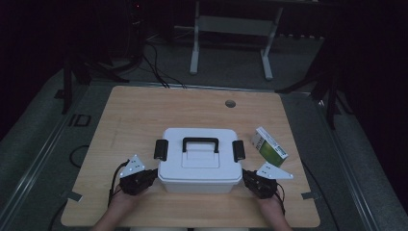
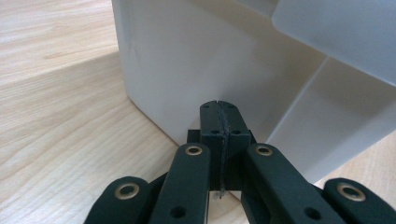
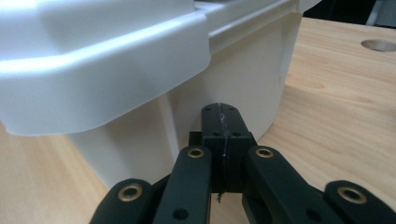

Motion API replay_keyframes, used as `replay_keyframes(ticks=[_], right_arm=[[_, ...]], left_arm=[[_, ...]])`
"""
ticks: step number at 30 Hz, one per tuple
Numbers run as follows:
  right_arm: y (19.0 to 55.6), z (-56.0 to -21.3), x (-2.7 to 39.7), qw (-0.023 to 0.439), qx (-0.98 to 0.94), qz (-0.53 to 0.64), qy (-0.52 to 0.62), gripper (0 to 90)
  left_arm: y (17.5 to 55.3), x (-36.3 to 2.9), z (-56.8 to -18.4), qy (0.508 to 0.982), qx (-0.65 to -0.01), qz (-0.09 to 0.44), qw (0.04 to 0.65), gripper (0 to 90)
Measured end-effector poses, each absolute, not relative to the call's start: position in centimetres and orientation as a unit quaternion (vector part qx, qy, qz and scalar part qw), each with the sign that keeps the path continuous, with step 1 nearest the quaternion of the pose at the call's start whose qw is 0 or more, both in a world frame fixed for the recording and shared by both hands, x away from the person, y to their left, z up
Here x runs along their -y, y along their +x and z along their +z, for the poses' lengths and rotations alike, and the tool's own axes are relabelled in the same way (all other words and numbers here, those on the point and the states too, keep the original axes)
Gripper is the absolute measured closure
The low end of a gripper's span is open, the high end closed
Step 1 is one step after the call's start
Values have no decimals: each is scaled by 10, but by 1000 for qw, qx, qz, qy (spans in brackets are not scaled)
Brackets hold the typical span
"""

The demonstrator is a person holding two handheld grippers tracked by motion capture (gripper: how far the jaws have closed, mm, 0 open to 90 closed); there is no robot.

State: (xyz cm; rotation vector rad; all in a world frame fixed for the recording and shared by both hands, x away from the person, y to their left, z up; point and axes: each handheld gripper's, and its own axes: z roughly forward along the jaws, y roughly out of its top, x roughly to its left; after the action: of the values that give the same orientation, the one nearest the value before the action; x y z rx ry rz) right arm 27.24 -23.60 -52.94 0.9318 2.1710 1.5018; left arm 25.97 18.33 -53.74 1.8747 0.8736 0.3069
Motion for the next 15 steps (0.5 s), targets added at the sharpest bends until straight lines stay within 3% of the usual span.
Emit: replay_keyframes(ticks=[15], right_arm=[[260,-529,255,174,-766,525,328,900]], left_arm=[[249,-170,-537,783,-345,111,506,900]])
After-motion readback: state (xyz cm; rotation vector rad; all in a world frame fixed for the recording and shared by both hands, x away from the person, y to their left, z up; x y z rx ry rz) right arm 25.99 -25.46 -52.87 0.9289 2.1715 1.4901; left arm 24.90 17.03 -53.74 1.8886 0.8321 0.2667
